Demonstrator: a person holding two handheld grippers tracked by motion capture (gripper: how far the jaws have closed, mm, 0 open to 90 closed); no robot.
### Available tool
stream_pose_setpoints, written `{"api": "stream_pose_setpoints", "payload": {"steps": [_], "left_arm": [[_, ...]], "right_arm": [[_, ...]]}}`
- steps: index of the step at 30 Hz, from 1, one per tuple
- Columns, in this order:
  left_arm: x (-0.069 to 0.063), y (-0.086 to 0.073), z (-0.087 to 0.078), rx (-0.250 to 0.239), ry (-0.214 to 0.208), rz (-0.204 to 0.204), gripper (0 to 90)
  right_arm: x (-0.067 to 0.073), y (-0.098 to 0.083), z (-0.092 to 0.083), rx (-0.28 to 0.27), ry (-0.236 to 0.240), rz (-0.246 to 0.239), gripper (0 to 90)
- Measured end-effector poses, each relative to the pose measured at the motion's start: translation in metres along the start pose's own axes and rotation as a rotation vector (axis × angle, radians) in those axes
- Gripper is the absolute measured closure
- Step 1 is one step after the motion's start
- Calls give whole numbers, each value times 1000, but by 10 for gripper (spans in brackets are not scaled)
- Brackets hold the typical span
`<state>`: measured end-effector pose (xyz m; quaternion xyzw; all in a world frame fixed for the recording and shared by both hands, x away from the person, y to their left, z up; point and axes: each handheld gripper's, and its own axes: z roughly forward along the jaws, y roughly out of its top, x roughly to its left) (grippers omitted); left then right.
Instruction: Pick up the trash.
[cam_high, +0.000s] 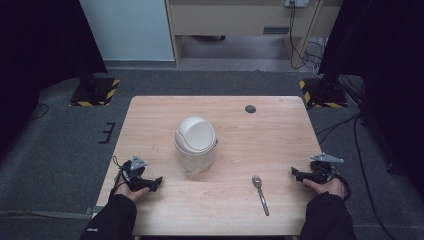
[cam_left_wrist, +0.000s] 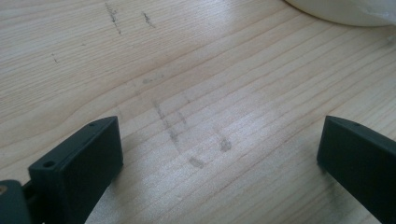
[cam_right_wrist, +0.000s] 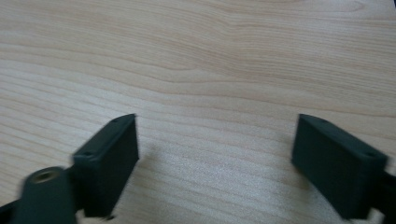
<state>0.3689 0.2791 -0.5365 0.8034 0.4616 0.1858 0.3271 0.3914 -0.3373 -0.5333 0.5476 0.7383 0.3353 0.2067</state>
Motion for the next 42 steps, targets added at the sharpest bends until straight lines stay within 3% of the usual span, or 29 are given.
{"api": "stream_pose_setpoints", "payload": {"steps": [4,5,14,20,27,34,42], "left_arm": [[0,0,0,0,0,0,0],[0,0,0,1,1,-1,0],[-3,0,0,1,13,-13,0],[-4,0,0,1,17,-16,0],[-5,0,0,1,19,-17,0],[-5,0,0,1,19,-17,0],[-5,0,0,1,19,-16,0]], "right_arm": [[2,7,-4,-39,5,-15,220],[5,14,-9,-87,15,14,243],[13,38,-32,-269,41,54,214],[16,46,-42,-316,48,75,233],[30,61,-56,-369,81,81,232],[49,87,-69,-424,112,33,195],[65,119,-85,-504,145,35,182]]}}
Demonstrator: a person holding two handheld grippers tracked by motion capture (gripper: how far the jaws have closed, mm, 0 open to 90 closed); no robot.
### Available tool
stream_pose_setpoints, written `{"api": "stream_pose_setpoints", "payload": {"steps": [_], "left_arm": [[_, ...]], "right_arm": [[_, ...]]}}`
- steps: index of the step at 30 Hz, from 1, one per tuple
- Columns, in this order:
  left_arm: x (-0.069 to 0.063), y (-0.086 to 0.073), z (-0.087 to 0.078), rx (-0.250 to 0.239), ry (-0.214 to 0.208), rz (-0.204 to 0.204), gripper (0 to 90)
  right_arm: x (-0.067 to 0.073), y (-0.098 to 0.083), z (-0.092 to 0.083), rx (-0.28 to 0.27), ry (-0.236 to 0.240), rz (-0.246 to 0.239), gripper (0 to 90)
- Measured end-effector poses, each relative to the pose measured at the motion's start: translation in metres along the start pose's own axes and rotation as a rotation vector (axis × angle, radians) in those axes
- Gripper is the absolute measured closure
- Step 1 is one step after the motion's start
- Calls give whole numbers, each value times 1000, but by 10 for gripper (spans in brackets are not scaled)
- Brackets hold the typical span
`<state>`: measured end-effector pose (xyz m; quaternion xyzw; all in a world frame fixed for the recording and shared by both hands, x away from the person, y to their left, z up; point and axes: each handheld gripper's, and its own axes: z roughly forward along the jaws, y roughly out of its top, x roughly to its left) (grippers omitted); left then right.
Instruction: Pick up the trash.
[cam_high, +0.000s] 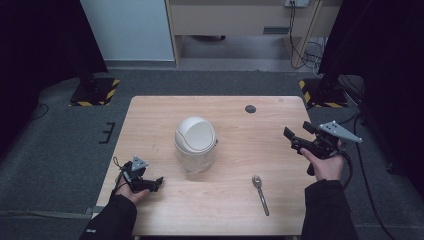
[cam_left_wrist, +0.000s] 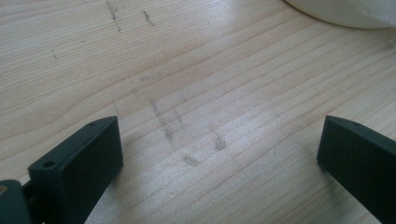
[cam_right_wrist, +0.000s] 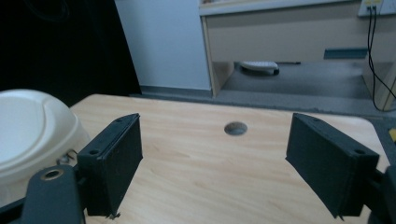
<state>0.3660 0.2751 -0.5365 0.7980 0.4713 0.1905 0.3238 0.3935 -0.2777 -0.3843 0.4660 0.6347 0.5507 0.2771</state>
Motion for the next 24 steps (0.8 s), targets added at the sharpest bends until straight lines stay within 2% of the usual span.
{"api": "stream_pose_setpoints", "payload": {"steps": [8,11,24], "left_arm": [[0,0,0,-1,0,-1,0],[0,0,0,-1,0,-1,0],[0,0,0,-1,0,-1,0]], "right_arm": [[17,25,7,-30,26,-25,177],[29,36,15,-33,46,-41,177],[63,54,46,-27,109,-75,179]]}}
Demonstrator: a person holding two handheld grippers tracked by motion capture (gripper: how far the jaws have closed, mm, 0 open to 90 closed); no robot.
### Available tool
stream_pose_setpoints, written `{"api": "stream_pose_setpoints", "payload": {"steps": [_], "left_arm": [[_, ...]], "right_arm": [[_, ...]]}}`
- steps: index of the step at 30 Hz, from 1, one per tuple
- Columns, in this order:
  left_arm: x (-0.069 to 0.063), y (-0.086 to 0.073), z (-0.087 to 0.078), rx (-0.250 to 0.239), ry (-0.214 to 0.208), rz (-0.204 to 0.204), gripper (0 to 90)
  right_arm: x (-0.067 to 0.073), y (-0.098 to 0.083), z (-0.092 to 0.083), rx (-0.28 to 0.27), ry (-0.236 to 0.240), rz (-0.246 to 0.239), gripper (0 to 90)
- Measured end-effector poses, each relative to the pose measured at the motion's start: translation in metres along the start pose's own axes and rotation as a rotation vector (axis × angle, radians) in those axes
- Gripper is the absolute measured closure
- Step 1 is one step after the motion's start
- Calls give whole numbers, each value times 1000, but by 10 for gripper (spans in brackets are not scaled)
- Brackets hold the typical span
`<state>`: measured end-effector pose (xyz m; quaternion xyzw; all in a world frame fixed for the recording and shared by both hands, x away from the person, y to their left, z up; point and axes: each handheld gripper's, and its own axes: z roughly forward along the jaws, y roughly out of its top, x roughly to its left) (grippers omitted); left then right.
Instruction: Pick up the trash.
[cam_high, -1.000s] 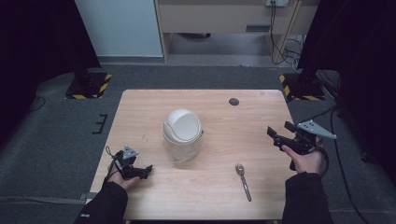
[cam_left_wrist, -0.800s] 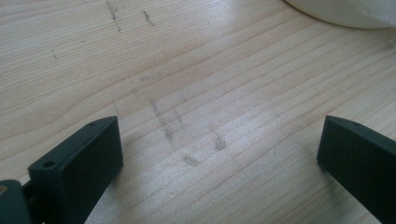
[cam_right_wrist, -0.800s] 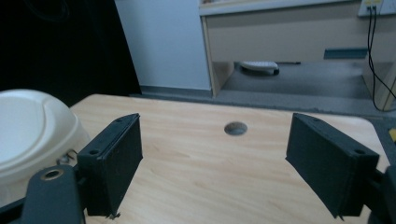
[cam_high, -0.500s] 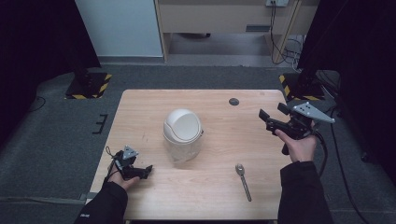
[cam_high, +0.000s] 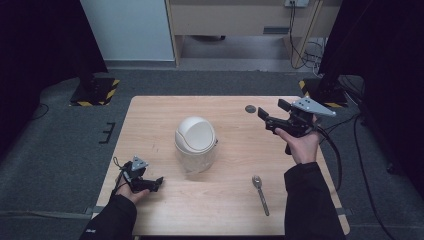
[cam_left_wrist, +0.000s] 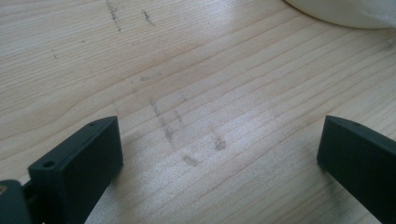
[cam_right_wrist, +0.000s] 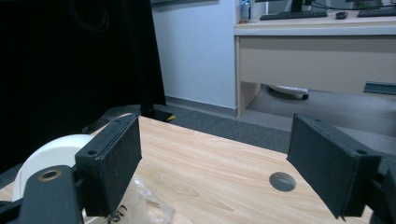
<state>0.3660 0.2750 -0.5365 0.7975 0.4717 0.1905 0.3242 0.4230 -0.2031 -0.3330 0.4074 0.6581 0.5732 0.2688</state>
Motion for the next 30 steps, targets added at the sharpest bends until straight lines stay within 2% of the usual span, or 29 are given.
{"api": "stream_pose_setpoints", "payload": {"steps": [7,15,26,30], "left_arm": [[0,0,0,0,0,0,0],[0,0,0,2,0,2,0],[0,0,0,2,0,2,0],[0,0,0,1,0,1,0]], "right_arm": [[21,2,26,17,43,-11,179],[43,-3,53,42,81,-28,179],[65,-34,83,116,122,-34,194],[76,-50,94,144,151,-32,197]]}}
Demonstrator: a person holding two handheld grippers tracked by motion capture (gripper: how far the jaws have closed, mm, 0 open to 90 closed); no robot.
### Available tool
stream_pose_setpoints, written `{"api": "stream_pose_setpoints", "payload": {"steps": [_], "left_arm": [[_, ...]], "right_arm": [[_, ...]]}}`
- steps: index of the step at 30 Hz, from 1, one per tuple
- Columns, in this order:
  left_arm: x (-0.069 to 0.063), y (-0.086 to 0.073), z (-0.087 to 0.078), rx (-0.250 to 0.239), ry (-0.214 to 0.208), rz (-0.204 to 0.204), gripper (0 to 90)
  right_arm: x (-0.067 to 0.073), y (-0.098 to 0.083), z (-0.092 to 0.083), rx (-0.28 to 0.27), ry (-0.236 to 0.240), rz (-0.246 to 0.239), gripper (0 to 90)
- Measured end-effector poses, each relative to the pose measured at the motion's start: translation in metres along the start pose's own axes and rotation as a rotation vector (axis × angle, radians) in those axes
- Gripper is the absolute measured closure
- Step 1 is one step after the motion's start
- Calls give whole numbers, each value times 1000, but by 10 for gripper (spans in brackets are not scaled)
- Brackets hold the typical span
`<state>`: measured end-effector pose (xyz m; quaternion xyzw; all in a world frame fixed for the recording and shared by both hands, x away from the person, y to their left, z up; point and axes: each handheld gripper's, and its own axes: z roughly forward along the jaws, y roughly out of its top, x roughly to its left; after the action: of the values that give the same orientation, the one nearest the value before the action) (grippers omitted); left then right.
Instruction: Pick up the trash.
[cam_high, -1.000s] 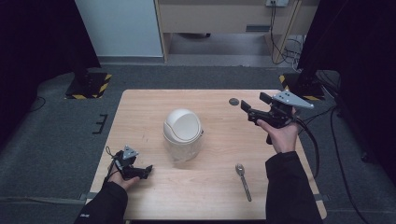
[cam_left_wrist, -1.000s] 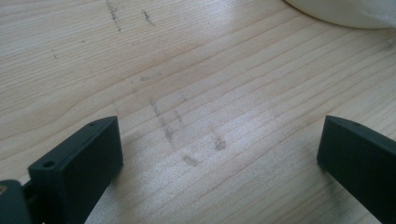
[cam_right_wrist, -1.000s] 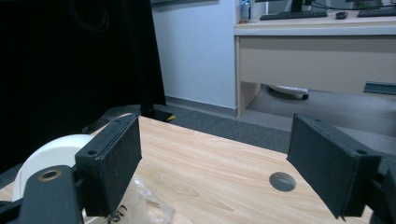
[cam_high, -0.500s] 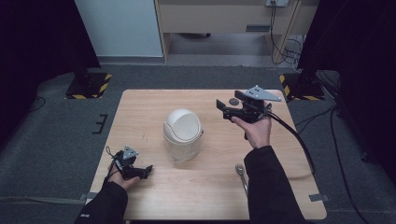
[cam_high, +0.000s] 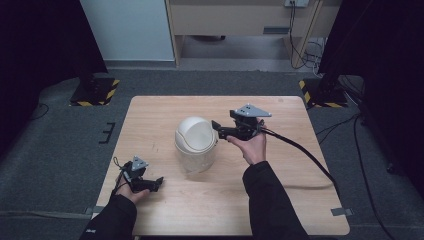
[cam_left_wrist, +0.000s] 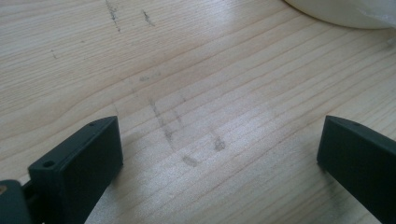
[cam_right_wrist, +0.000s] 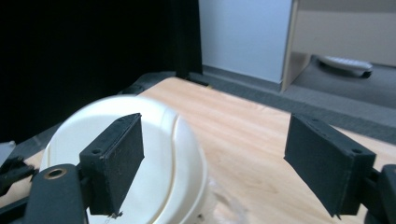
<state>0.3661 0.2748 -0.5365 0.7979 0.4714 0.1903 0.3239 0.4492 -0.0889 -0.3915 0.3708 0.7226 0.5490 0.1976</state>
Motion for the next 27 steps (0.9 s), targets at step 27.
{"api": "stream_pose_setpoints", "payload": {"steps": [27], "left_arm": [[0,0,0,1,0,1,0]], "right_arm": [[15,-41,38,153,26,-21,198]]}}
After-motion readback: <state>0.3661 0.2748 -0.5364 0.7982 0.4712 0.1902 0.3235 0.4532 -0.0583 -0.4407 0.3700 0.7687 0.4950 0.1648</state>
